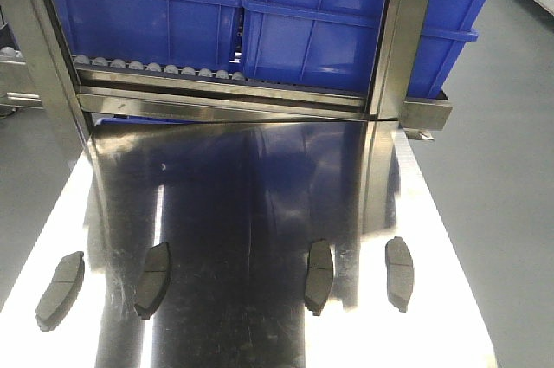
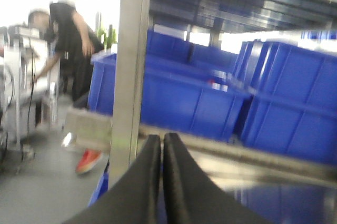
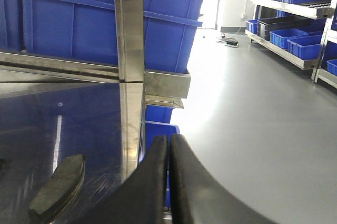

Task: Move and align brake pads A on conveyor

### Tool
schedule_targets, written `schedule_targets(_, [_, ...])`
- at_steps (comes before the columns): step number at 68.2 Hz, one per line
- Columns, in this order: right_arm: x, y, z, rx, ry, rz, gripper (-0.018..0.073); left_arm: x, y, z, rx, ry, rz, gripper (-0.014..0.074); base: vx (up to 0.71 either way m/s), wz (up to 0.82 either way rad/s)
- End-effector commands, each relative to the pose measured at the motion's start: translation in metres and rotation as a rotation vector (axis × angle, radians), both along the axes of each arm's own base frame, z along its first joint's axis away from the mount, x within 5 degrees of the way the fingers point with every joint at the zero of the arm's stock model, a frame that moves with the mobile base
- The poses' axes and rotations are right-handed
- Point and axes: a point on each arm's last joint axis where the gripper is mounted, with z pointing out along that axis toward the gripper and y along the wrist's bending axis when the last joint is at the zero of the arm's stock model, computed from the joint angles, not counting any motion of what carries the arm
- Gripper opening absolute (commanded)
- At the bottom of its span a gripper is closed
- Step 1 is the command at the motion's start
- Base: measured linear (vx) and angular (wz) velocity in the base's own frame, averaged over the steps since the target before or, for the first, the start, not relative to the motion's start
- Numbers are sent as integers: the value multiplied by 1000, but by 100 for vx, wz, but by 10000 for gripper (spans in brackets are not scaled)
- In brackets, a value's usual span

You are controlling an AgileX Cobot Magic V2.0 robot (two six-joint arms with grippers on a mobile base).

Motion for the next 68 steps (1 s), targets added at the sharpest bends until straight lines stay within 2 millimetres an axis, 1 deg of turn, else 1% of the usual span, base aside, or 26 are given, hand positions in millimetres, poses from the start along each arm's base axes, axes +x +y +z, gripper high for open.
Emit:
schedule_targets(1, [0, 1, 3, -7, -75, 12, -11, 13, 0, 24, 2, 93, -4, -6, 0, 0])
schedule_targets(5, [0, 1, 3, -7, -75, 12, -11, 23, 1, 28, 28, 196, -7, -6, 0, 0])
schedule_targets(12, [0, 1, 3, -7, -75, 12, -11, 41, 2, 27, 40, 360, -15, -6, 0, 0])
schedule_targets(19, [0, 1, 3, -7, -75, 12, -11, 55, 2, 17, 31, 487, -21, -6, 0, 0])
schedule_targets(23, [0, 1, 3, -7, -75, 12, -11, 59, 3, 11, 28, 543, -23, -6, 0, 0])
schedule_targets(29, [0, 1, 3, -7, -75, 12, -11, 63, 3, 8, 20, 561, -23, -6, 0, 0])
schedule_targets(35, [0, 1, 3, -7, -75, 12, -11, 62, 3, 5, -19, 592, -16, -5, 0, 0])
schedule_targets(41, [0, 1, 3, -7, -75, 12, -11, 61, 3, 1, -16, 634, -18, -1, 0, 0])
schedule_targets(48, [0, 1, 3, -7, -75, 12, -11, 64, 3, 2, -6, 656, -19, 19, 0, 0])
schedule_targets(57, [0, 1, 3, -7, -75, 12, -11, 66, 3, 12, 33, 655, -31, 100, 0, 0])
schedule_targets(64, [0, 1, 3, -7, -75, 12, -11, 65, 2, 16, 52, 666, -42, 215, 0, 0])
schedule_targets(68, [0, 1, 3, -7, -75, 12, -11, 64, 2, 16, 55, 670, -43, 300, 0, 0])
